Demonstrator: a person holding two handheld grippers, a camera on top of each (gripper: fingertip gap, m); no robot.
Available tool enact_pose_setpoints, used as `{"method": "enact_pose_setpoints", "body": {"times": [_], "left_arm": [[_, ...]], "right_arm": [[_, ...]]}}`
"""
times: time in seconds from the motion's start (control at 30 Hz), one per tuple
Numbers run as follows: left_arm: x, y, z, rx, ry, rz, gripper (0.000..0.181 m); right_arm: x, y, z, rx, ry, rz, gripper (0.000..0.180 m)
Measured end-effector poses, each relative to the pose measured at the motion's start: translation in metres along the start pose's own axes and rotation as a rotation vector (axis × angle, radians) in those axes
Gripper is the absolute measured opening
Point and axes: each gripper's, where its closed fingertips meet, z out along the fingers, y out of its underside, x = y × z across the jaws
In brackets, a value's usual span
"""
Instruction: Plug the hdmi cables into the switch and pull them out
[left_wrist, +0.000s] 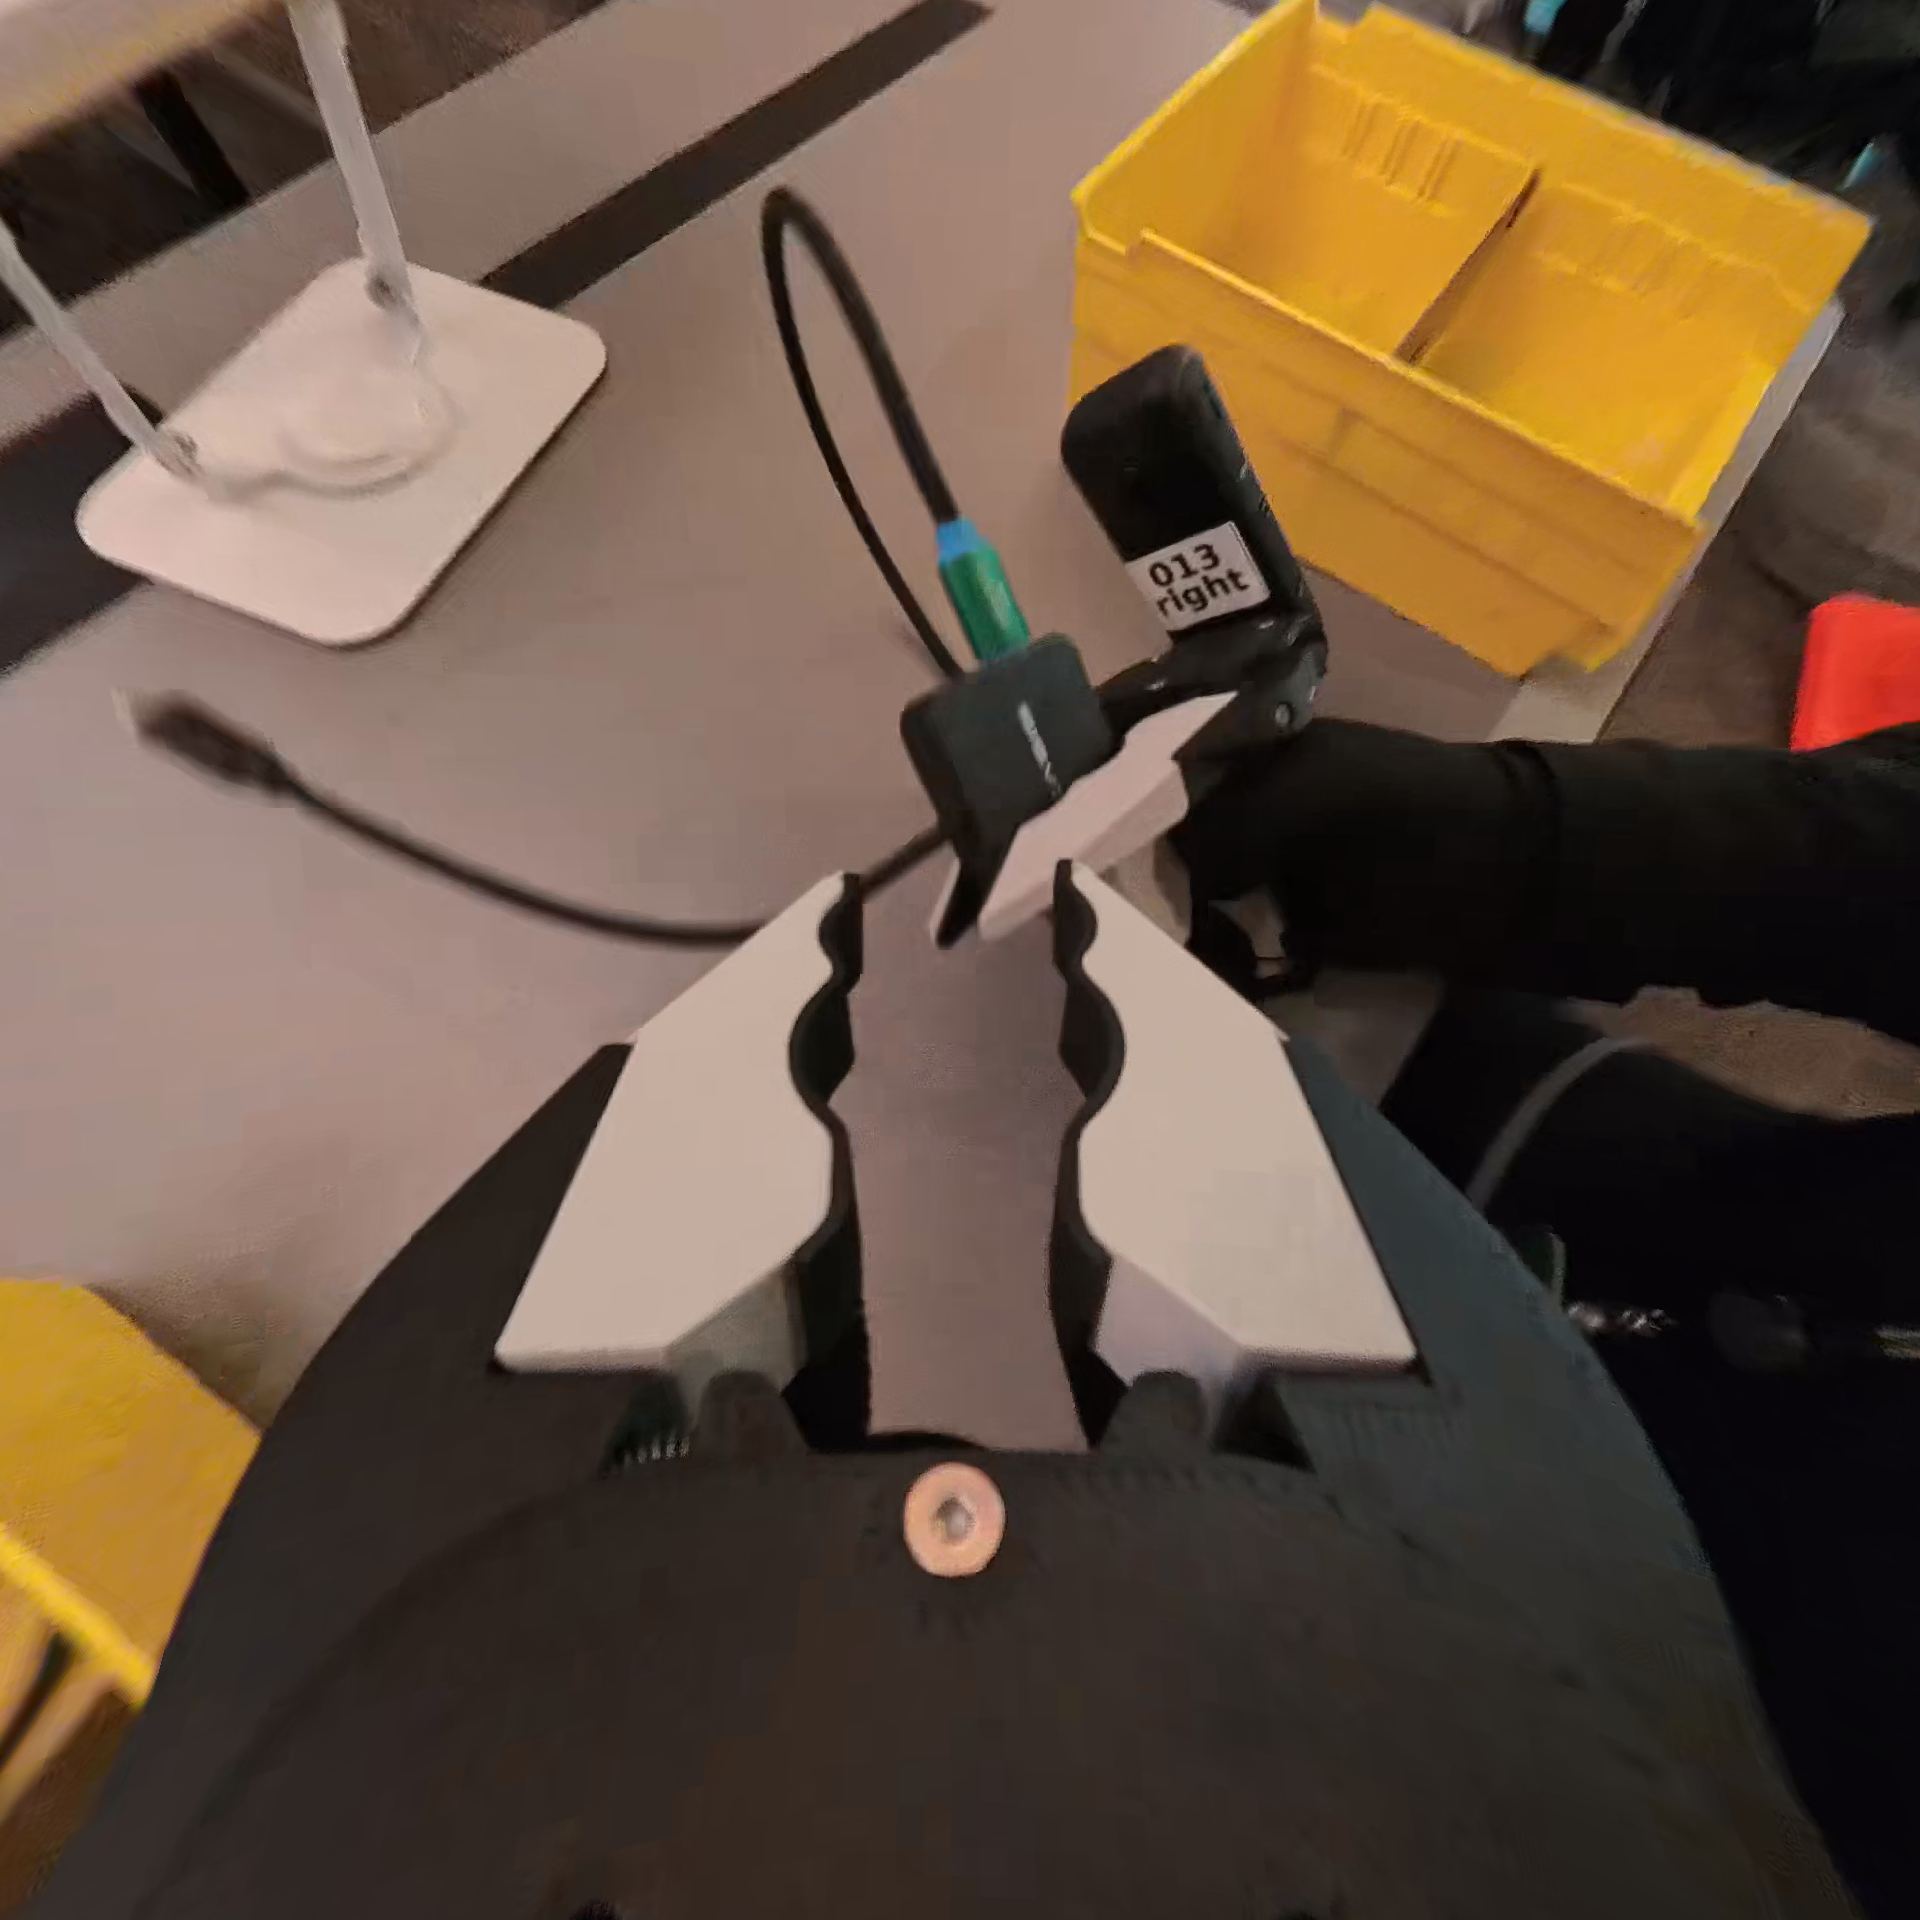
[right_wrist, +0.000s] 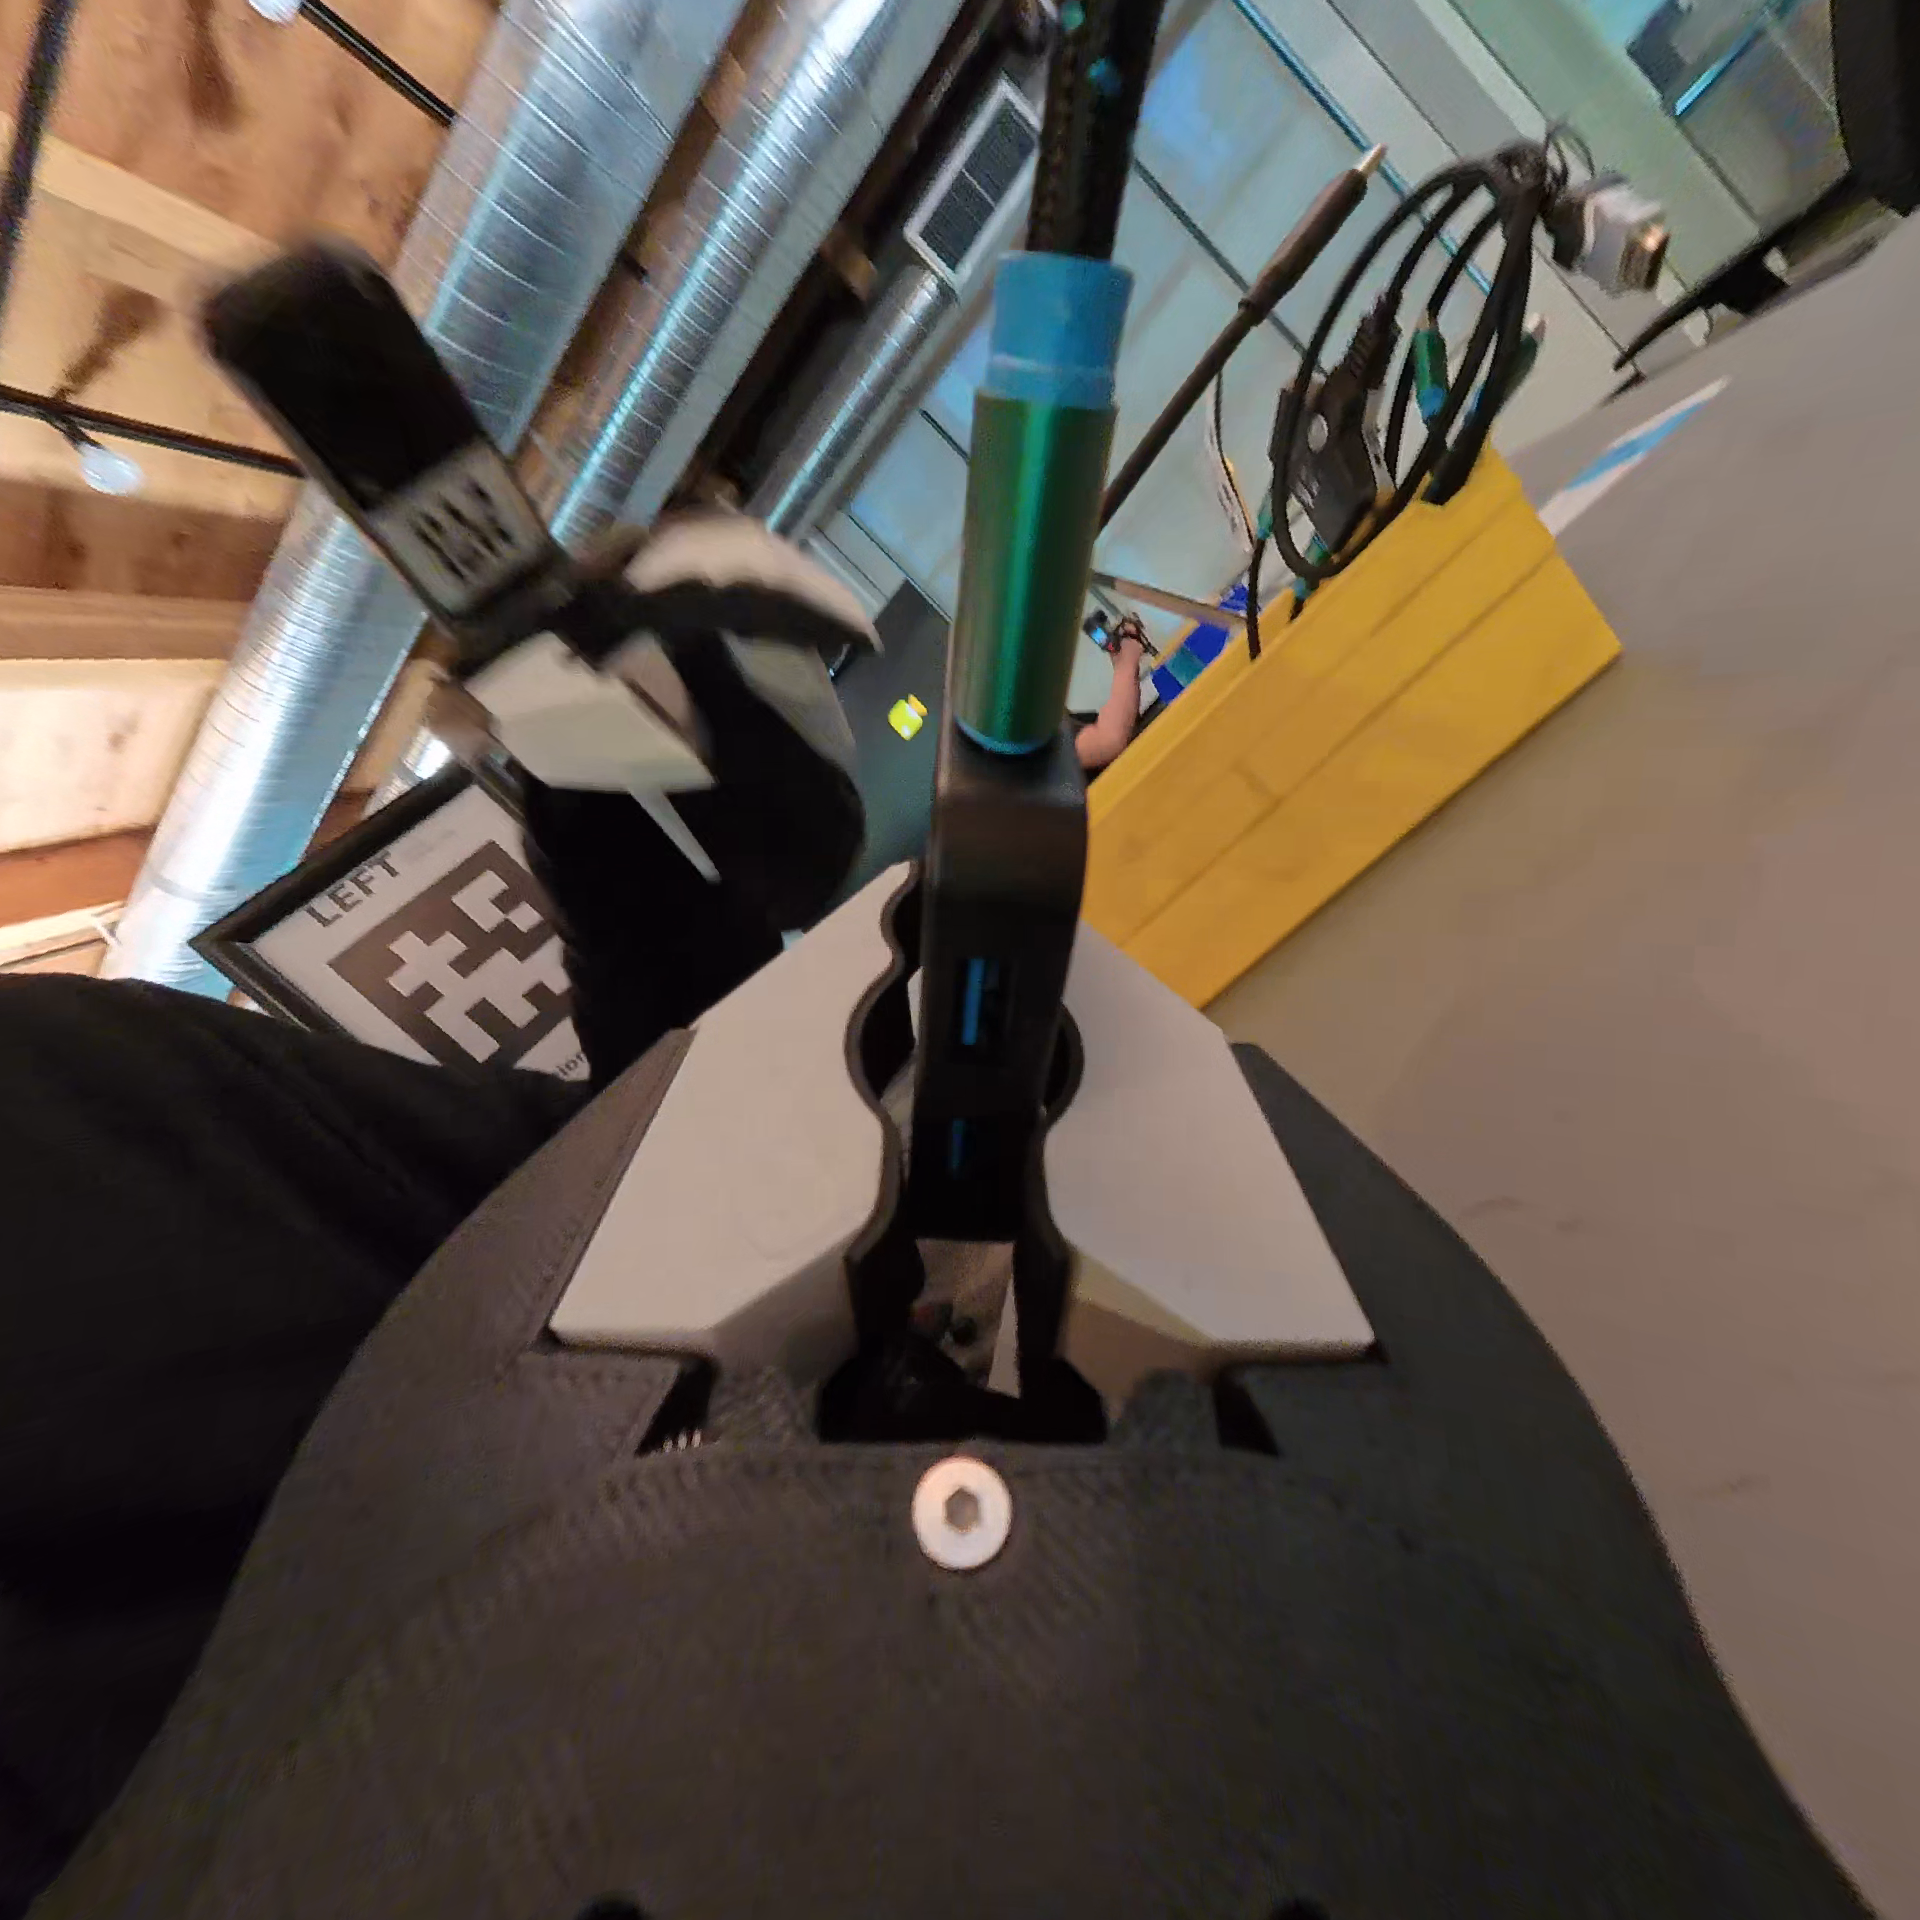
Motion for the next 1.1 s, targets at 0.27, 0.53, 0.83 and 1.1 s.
{"method": "enact_pose_setpoints", "body": {"times": [0.27,0.53,0.83,1.1], "left_arm": [[0.009,0.015,0.020,0.294,0.317,-0.396,0.070],[0.019,0.011,0.038,0.329,0.581,-0.497,0.010],[0.007,0.035,0.025,0.068,0.617,-0.379,0.010],[0.027,0.049,0.027,-0.026,0.698,-0.287,0.010]], "right_arm": [[-0.019,0.004,0.008,-0.004,-0.101,-0.019,0.011],[-0.015,0.031,0.018,-0.153,-0.070,-0.049,0.012],[0.003,0.036,-0.022,-0.496,0.132,-0.337,0.057],[-0.013,0.013,-0.010,-0.282,0.016,-0.195,0.013]]}}
